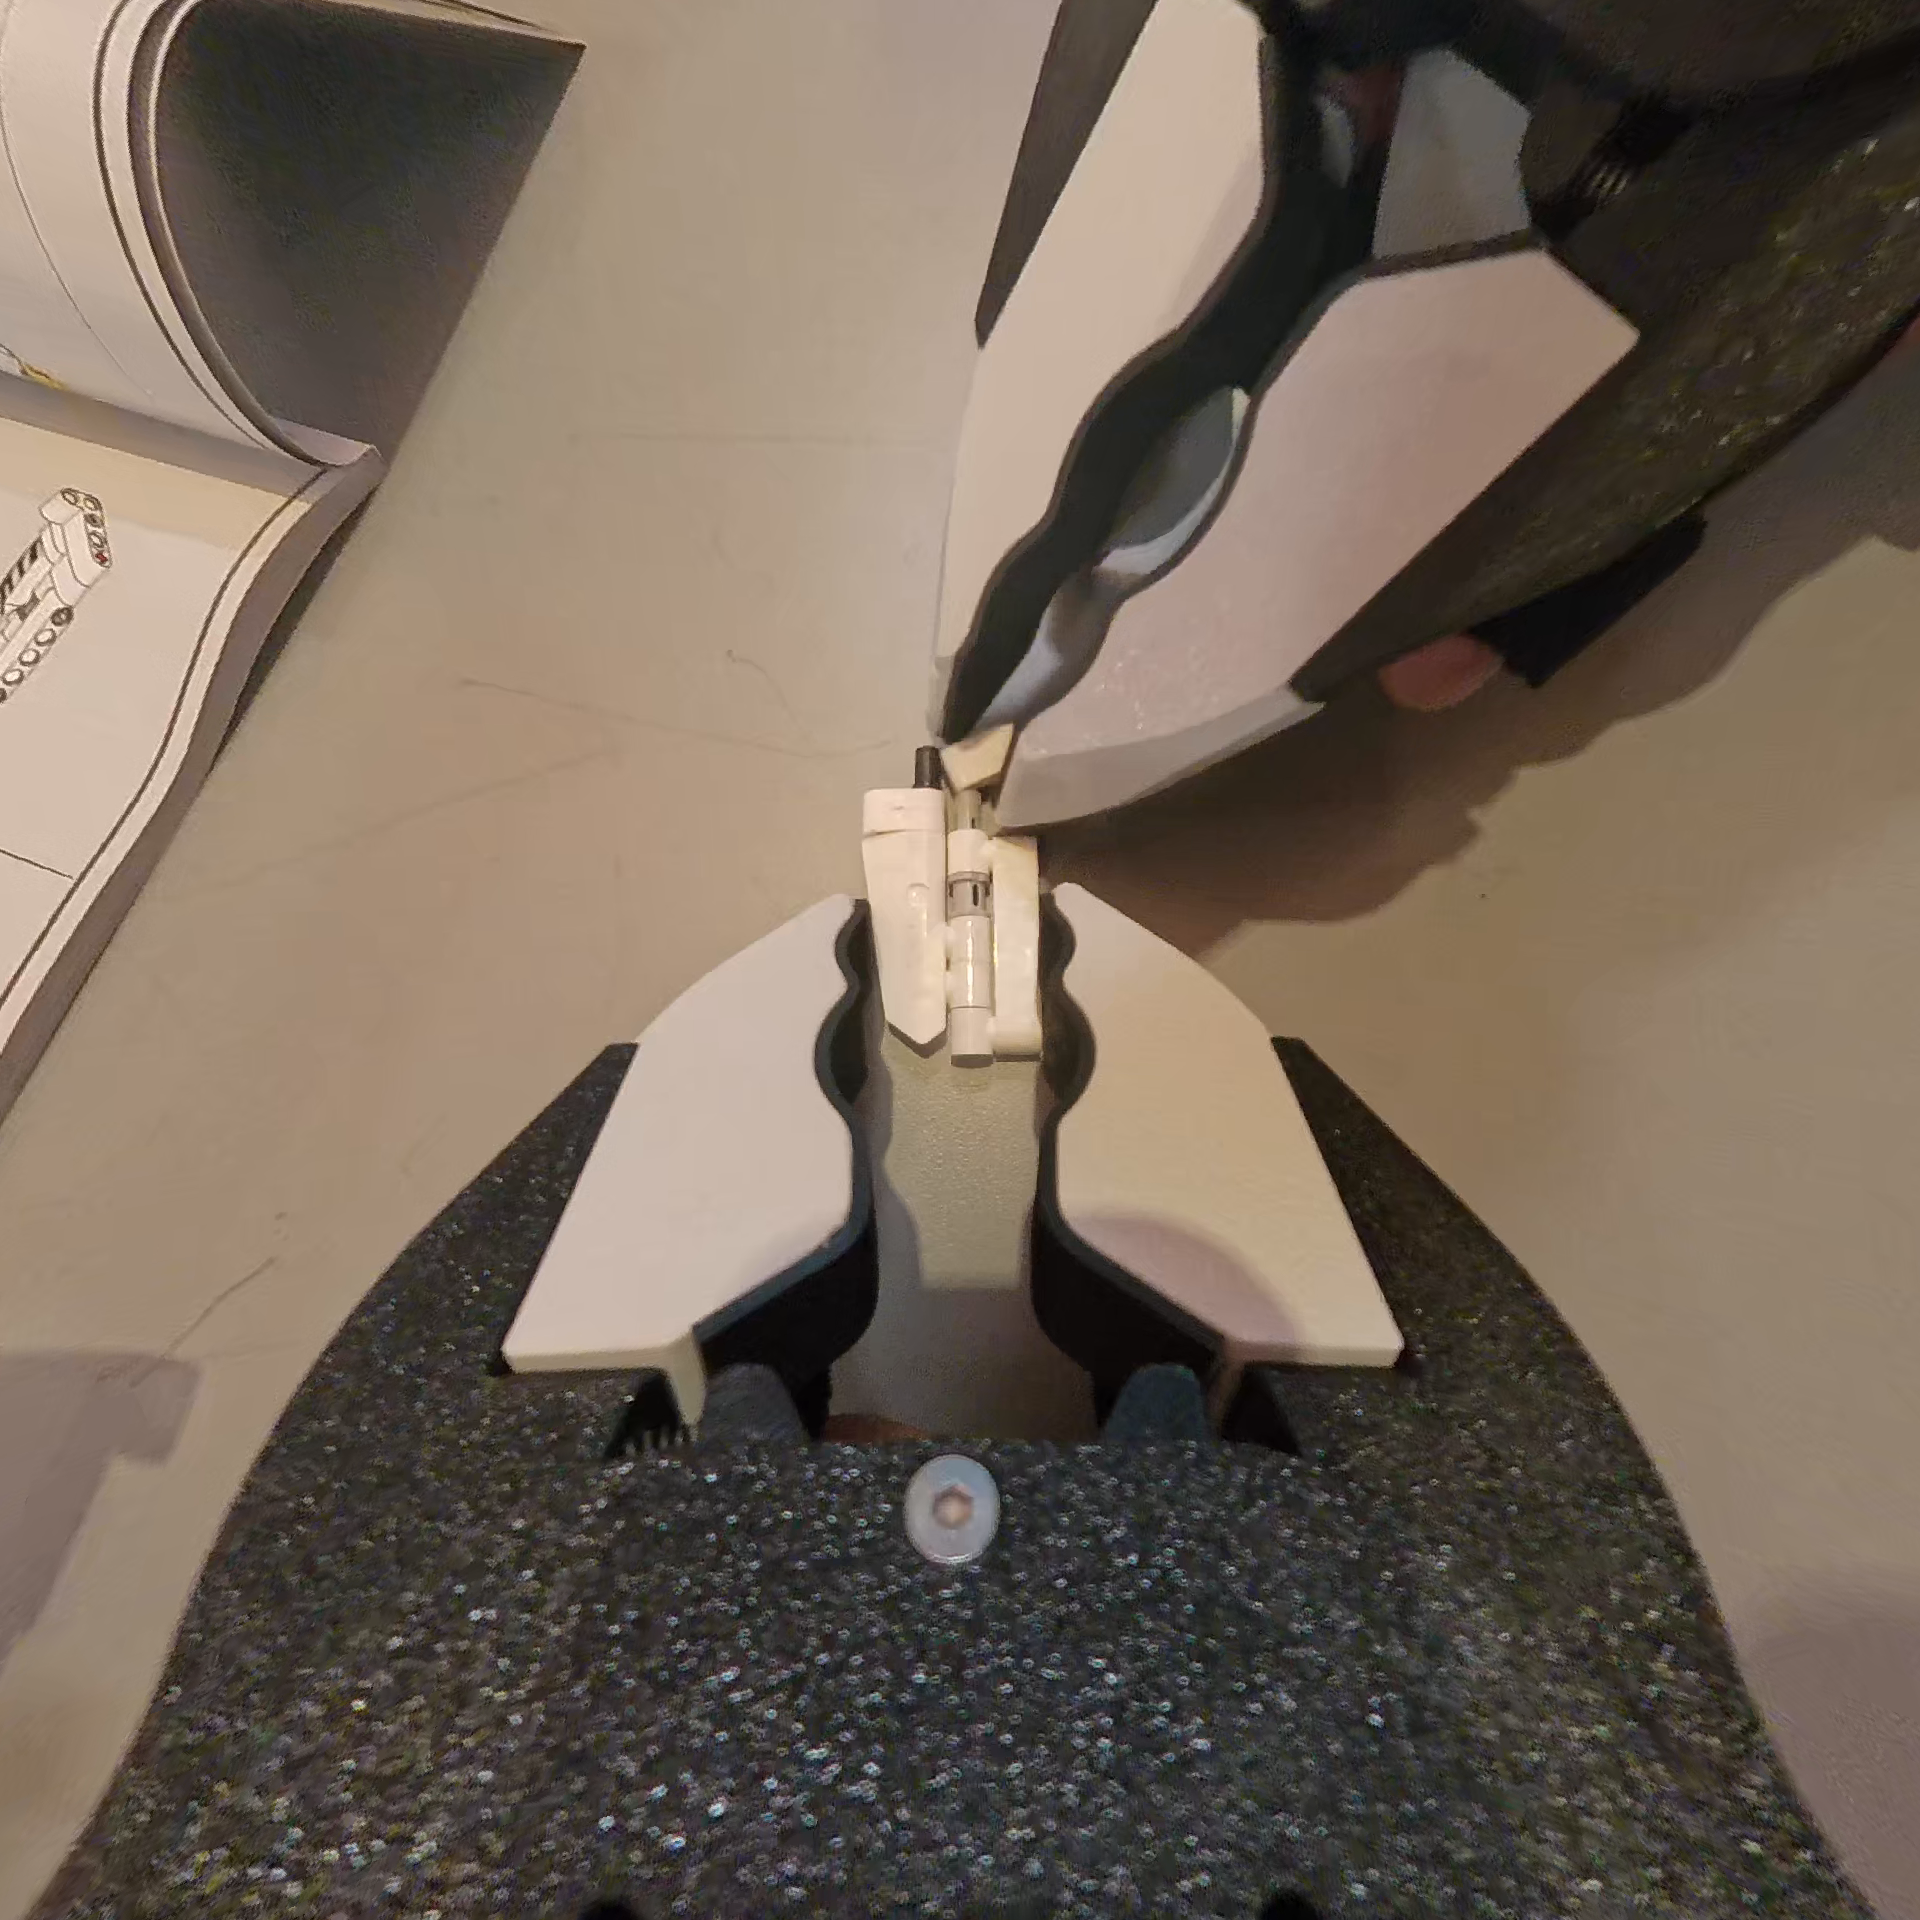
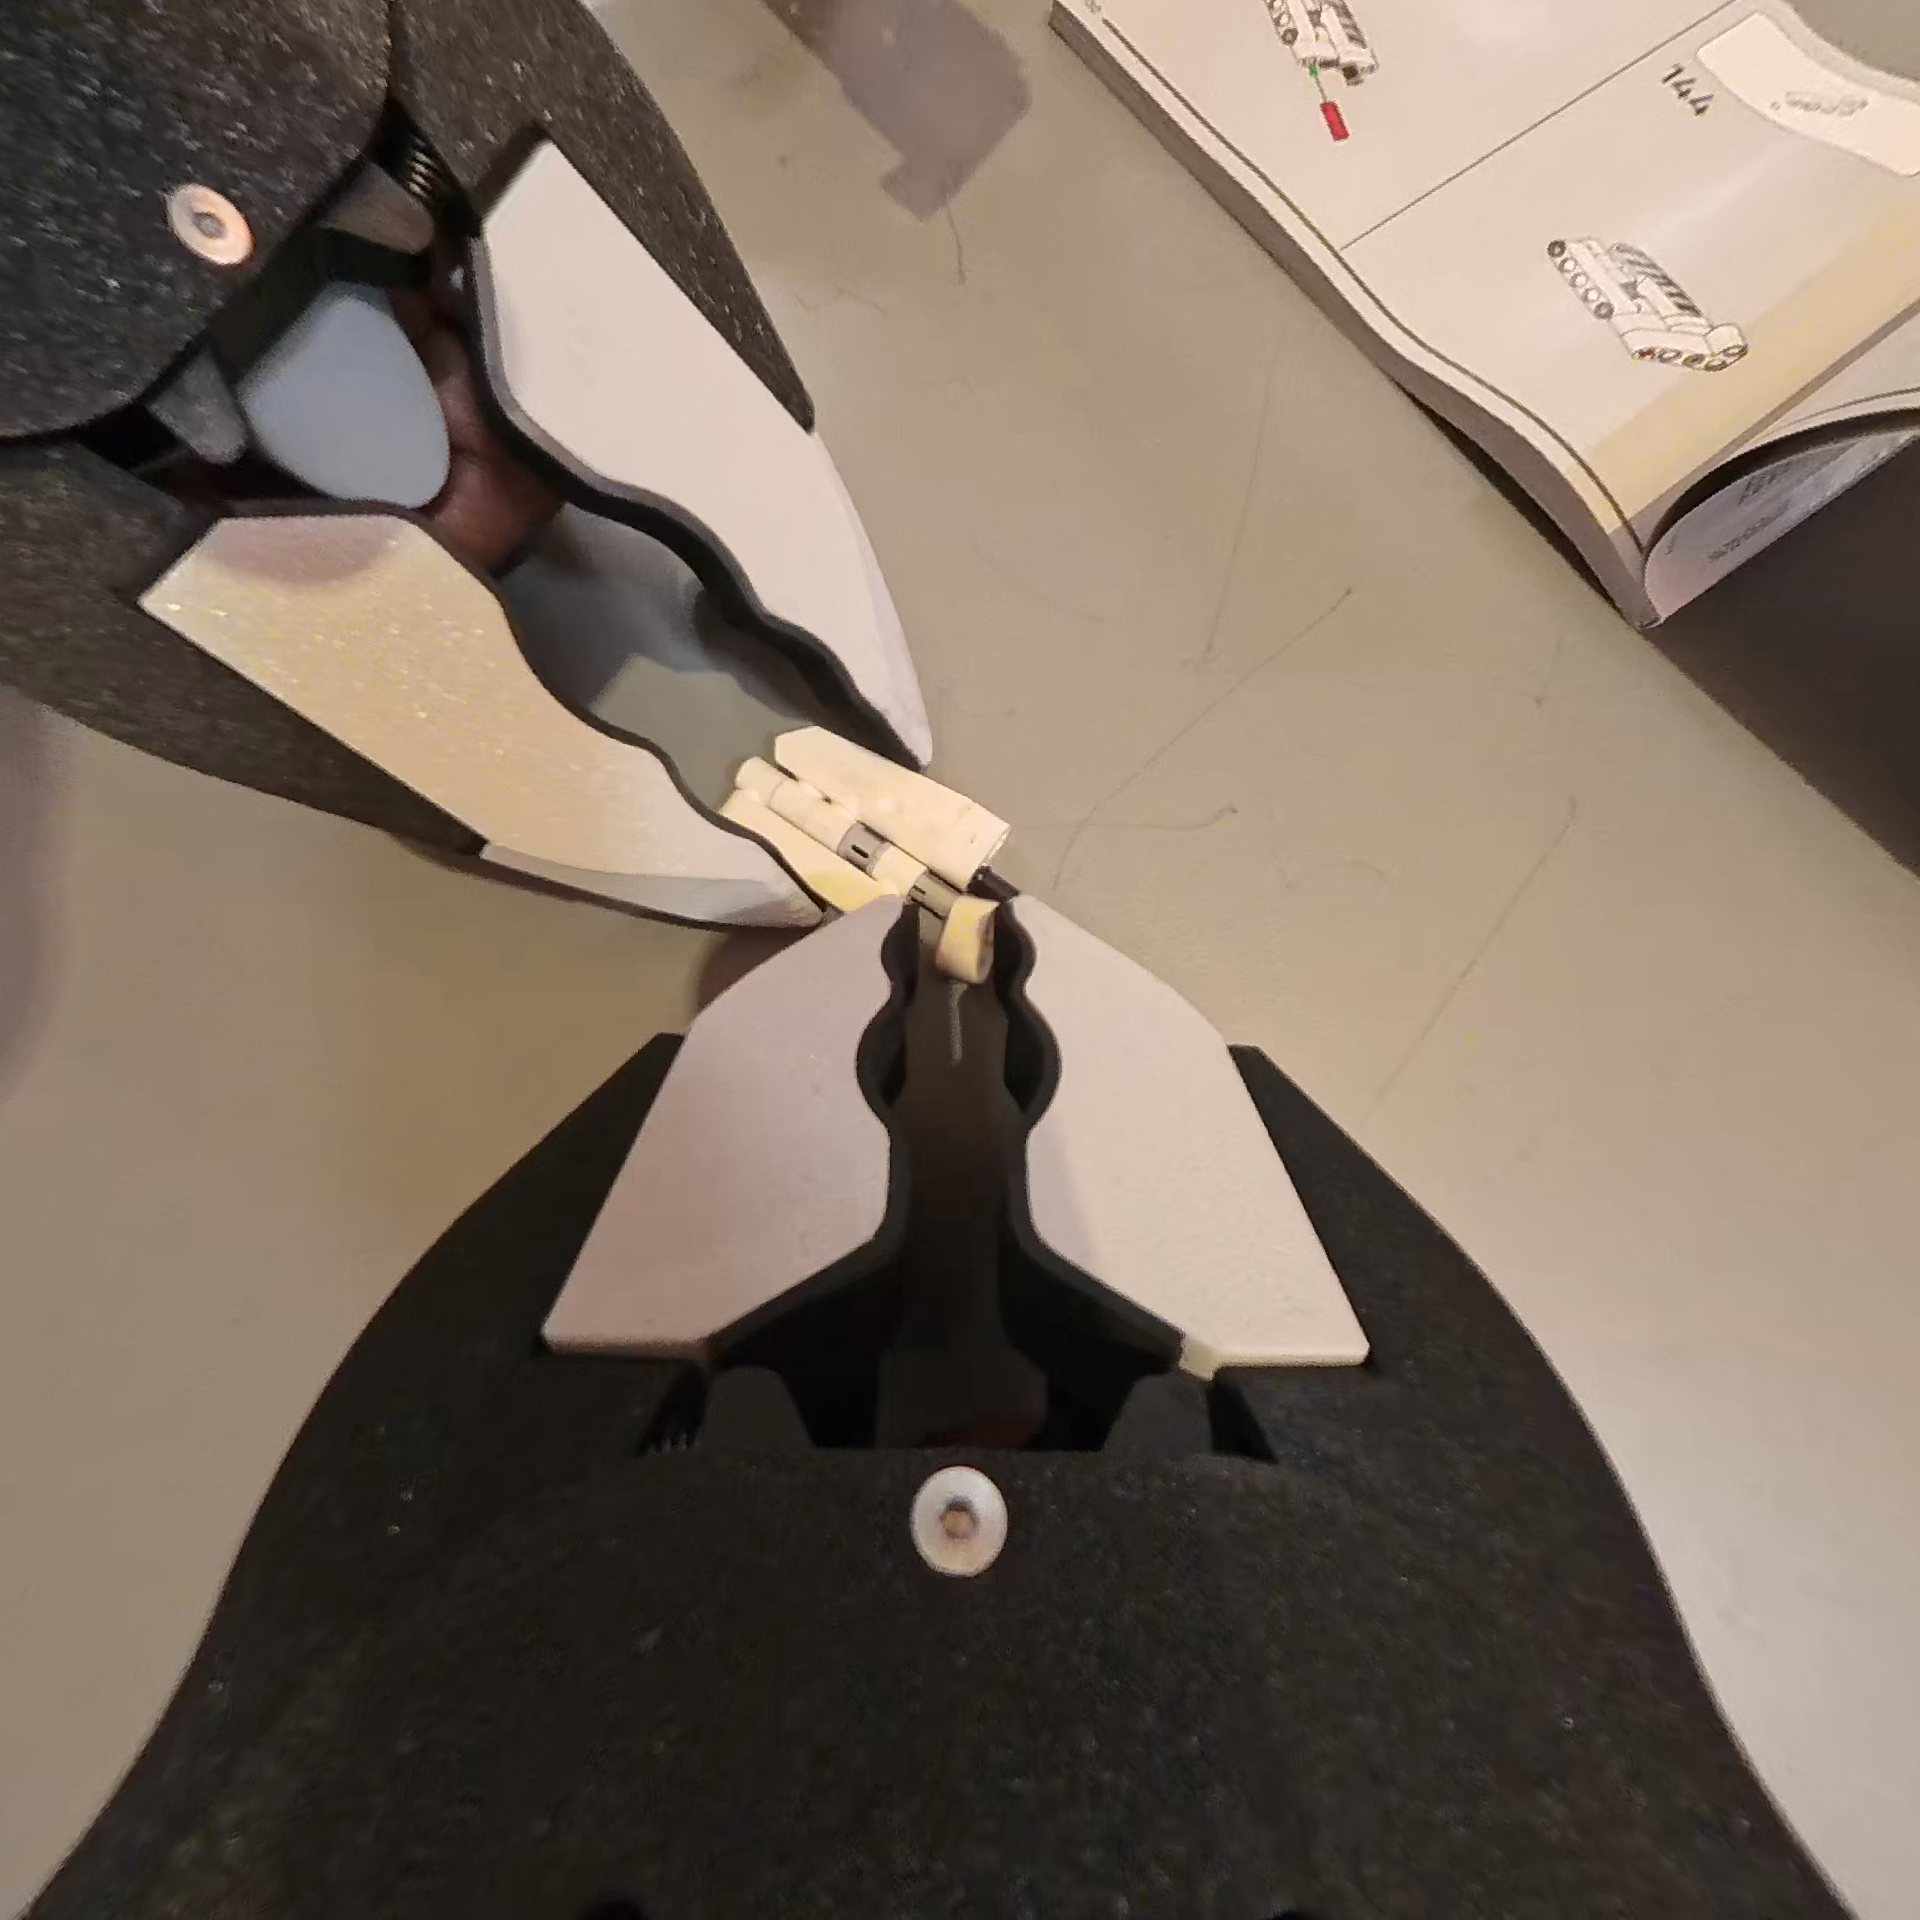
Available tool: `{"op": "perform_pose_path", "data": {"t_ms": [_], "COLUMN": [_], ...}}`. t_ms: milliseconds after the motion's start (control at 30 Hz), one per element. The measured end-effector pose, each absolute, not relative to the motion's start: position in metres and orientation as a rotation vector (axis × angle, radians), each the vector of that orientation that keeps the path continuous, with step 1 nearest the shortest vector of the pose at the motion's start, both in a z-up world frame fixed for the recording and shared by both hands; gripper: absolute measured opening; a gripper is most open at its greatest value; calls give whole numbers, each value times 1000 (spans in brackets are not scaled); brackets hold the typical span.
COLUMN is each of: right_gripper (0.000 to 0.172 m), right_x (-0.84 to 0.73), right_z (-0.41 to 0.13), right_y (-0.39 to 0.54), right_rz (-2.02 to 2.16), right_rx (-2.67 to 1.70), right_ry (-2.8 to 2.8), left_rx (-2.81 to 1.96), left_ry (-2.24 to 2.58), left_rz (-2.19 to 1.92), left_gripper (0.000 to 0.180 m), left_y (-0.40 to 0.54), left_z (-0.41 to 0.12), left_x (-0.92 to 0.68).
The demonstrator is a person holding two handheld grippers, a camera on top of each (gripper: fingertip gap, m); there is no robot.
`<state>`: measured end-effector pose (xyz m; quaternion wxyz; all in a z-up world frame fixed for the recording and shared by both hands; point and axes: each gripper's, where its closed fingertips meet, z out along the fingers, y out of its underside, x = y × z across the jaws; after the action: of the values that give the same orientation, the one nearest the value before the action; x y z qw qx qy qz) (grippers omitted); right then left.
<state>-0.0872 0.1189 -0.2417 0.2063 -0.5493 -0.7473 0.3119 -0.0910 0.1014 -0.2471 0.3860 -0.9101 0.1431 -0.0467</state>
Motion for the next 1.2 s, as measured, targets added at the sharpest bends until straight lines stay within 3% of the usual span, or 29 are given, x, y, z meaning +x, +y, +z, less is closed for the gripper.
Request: {"op": "perform_pose_path", "data": {"t_ms": [233,633,1200], "right_gripper": [20,9,10], "right_x": [-80,-79,-80], "right_z": [-242,-248,-248], "right_y": [128,115,118], "right_rz": [799,807,796], "right_rx": [-1495,-1442,-1409], "right_ry": [-2130,-2189,-2190], "left_rx": [-2319,-2322,-2312], "left_ry": [370,371,384], "left_rz": [-121,-107,-54], "left_gripper": [31,30,30], "left_y": [101,101,101], "left_z": [-247,-247,-244], "left_x": [-91,-90,-98]}}
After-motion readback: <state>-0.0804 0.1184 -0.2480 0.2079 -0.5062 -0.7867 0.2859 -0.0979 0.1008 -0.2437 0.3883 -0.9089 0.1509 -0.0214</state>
